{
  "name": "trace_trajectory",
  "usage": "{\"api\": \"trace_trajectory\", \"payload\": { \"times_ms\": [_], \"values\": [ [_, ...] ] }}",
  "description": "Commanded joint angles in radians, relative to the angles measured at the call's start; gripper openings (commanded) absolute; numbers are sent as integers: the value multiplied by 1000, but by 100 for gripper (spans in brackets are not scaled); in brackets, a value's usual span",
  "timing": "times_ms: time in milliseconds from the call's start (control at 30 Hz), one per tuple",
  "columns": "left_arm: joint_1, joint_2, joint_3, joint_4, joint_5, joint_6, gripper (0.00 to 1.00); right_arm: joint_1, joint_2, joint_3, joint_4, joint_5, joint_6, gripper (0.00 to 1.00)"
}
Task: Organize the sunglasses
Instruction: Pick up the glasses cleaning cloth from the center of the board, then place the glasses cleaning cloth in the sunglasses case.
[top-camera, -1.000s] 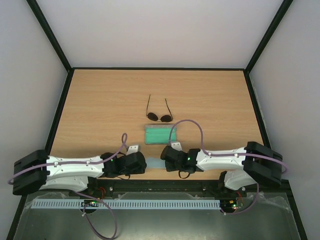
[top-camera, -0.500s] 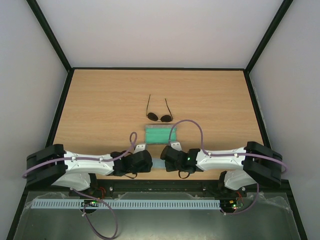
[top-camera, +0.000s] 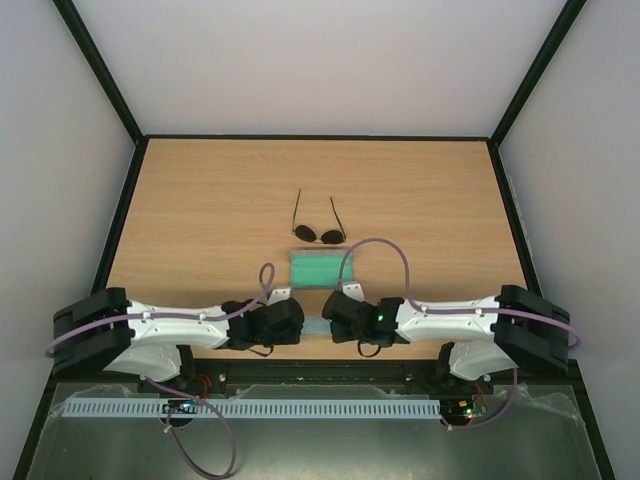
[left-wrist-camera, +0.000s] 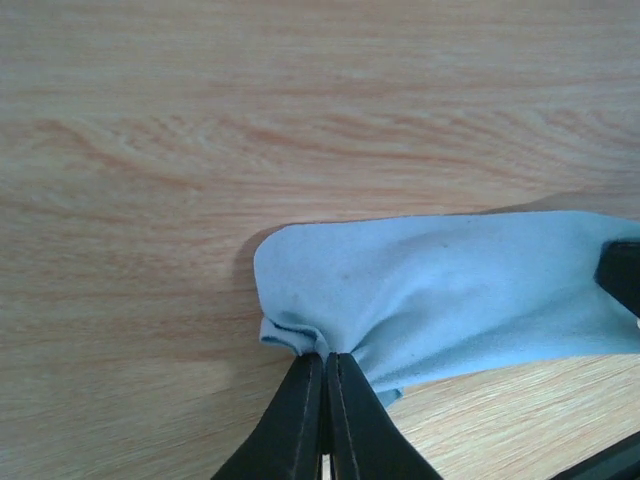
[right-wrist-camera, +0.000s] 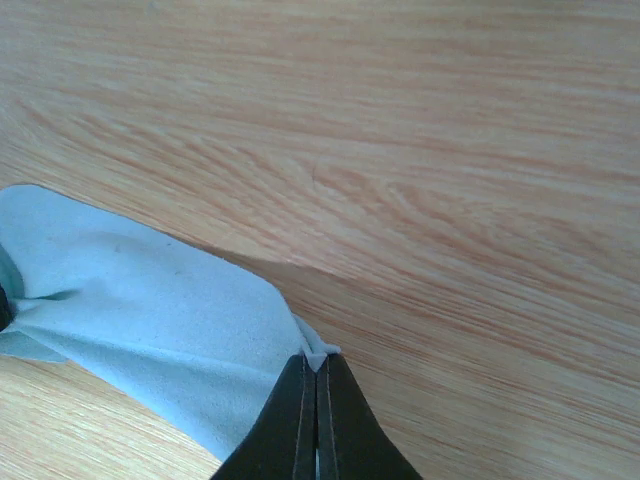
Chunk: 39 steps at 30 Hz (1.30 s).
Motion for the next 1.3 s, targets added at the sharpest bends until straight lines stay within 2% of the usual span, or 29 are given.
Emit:
{"api": "trace_trajectory", "payload": {
  "times_ms": [0,133,300,500,700,1000,1267],
  "values": [
    [29,-34,82,-159,-46,45,2,-10,-35,45,-89,76,-18,1],
    [74,-47,144,-200,-56,93,2,-39,-53,92,-124,84,-48,1],
    [149,-36,178,-195,-52,152,2,-134,-75,133,-133,59,-120,1],
    [235,21,254,-179,-50,233,2,-234,-26,210,-157,46,-215,2],
    [290,101,333,-165,-60,298,2,-283,25,276,-162,44,-273,1],
    [318,192,356,-137,-72,324,2,-344,108,272,-102,30,-318,1],
    [316,236,337,-75,-88,328,2,-352,183,275,-55,37,-333,1]
  ]
}}
